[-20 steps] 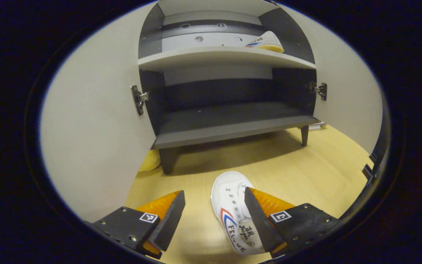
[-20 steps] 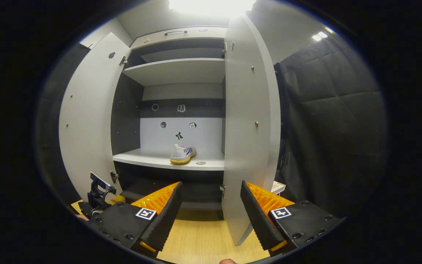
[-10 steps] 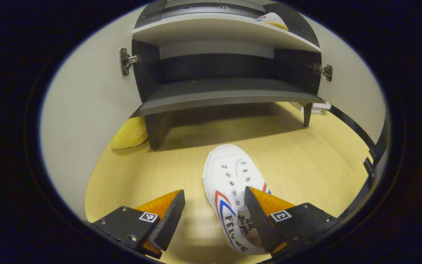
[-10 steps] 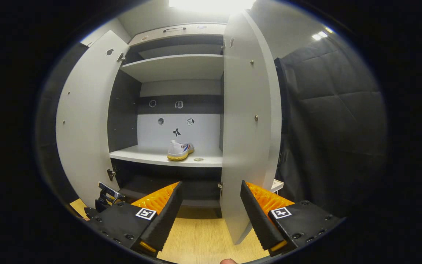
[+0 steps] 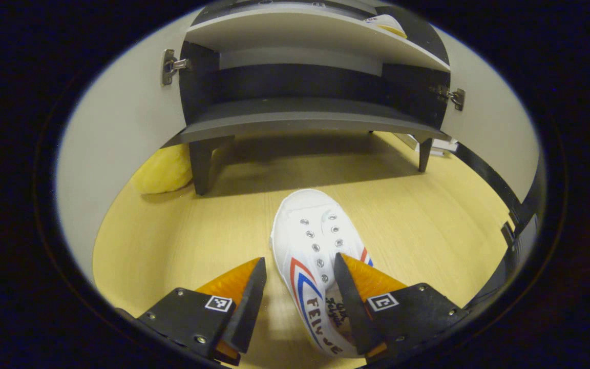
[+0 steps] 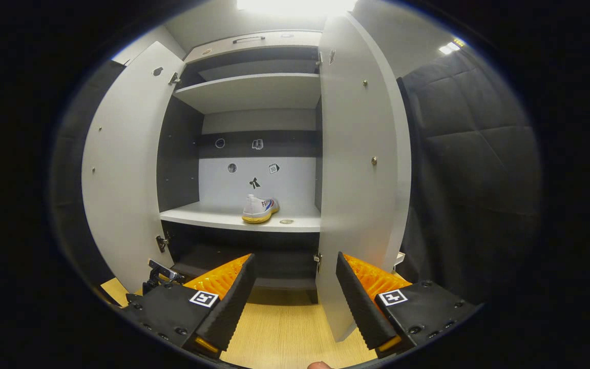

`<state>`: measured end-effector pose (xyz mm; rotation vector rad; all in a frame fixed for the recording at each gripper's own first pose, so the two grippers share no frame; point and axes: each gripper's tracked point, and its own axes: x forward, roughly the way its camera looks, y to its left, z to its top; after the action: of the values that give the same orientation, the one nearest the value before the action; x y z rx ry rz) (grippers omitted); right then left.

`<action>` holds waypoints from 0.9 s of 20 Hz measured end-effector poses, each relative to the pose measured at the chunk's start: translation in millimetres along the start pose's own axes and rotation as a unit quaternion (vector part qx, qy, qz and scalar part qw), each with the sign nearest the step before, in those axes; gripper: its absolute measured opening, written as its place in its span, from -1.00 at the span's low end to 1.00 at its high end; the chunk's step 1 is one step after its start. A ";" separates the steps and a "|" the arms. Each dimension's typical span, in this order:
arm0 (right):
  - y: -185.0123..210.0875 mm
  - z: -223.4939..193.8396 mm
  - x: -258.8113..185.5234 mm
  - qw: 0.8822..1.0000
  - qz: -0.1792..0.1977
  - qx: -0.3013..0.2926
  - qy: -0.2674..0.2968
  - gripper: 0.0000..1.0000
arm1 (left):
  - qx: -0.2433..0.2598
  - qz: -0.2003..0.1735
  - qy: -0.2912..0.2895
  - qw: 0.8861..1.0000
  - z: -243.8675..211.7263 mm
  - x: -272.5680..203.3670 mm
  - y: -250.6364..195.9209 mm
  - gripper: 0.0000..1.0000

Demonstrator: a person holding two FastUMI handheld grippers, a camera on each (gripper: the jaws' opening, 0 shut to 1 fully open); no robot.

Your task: Grab one shoe with the right hand and put it into the shoe cabinet, grab the other shoe with the left hand and put it into the shoe cabinet; then close the right door with the right hand and the left door with the left hand.

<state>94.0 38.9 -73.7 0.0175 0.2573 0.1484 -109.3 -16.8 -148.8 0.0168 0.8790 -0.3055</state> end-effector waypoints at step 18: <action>-5.2 14.3 -21.3 1.000 0.003 -0.002 -0.015 0.95 | -0.023 0.032 -0.008 0.999 10.2 8.8 0.3 -0.96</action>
<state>78.1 30.6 -54.7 0.0164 0.2266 0.1542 -96.3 -20.1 -149.0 -0.0003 0.8676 -0.2249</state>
